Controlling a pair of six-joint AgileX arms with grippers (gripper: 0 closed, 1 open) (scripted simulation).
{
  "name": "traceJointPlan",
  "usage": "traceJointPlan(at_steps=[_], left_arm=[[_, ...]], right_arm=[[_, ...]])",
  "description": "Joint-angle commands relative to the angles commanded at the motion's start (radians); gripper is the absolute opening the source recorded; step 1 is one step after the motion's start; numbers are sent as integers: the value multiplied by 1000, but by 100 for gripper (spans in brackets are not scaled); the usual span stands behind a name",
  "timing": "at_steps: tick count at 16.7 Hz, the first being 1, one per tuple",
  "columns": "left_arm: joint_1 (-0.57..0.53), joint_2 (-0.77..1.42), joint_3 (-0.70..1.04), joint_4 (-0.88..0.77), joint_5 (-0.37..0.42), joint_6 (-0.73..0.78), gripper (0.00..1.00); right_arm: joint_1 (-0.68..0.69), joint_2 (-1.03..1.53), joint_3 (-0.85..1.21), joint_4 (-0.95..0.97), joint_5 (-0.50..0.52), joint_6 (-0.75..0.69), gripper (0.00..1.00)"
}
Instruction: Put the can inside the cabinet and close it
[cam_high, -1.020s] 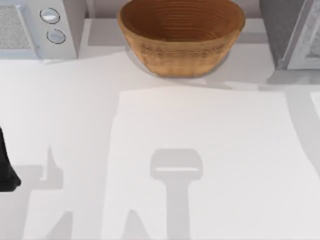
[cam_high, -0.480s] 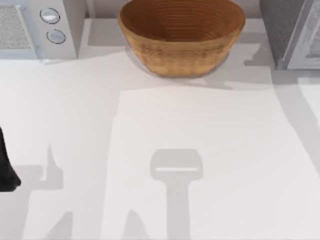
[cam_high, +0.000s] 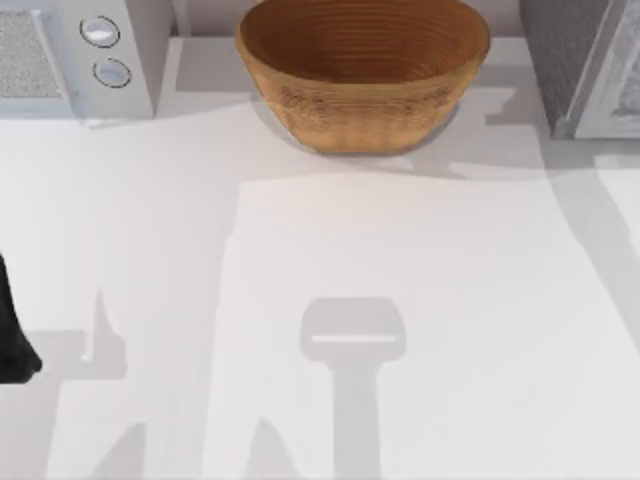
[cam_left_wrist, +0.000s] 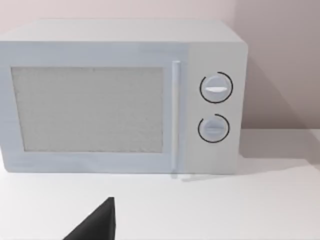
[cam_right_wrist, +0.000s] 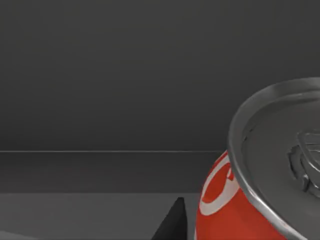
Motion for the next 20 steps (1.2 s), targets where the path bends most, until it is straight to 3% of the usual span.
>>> traceJointPlan(at_steps=[14, 20], left_arm=[[0, 0, 0, 0, 0, 0, 100], [0, 0, 0, 0, 0, 0, 100]], right_arm=[[-67, 613, 824, -210, -57, -1, 0], [-78, 716, 963, -245, -67, -2, 0]])
